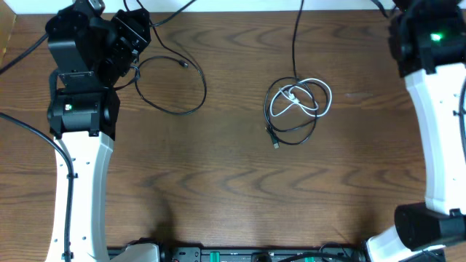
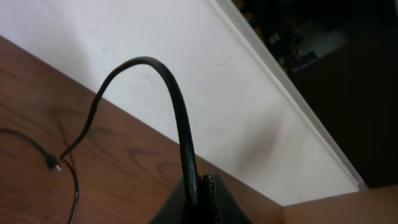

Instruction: Untangle cables

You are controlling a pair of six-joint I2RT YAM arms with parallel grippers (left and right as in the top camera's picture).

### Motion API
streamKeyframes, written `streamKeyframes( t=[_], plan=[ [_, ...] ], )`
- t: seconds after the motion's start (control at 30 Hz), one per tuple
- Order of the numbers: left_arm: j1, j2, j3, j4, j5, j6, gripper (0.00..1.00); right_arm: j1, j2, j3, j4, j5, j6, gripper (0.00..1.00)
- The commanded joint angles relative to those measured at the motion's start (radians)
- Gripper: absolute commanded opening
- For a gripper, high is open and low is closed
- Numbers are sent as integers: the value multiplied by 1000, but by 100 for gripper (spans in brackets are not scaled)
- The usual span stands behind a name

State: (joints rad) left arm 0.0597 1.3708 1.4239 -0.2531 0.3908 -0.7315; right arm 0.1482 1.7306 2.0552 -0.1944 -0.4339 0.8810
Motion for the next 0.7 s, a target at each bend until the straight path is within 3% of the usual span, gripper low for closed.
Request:
streamKeyframes(
  t=[0.0,0.13,0.27,0.47,0.67],
  plan=[
    [13,-12,22,-5,-34,21,7,-19,-7,9,-188,135,-129,1],
    [13,-12,22,-5,-34,21,7,16,43,9,-402,178,-149,1],
    [13,-12,22,-5,-34,21,7,63,94,9,-428,116,-150,1],
    [13,-12,20,-8,-34,21,8,90,109,11,-16,-320,-232,1],
    [13,-12,20,-9,-34,21,7,67,45,36,196,-444,-180,1]
  ],
)
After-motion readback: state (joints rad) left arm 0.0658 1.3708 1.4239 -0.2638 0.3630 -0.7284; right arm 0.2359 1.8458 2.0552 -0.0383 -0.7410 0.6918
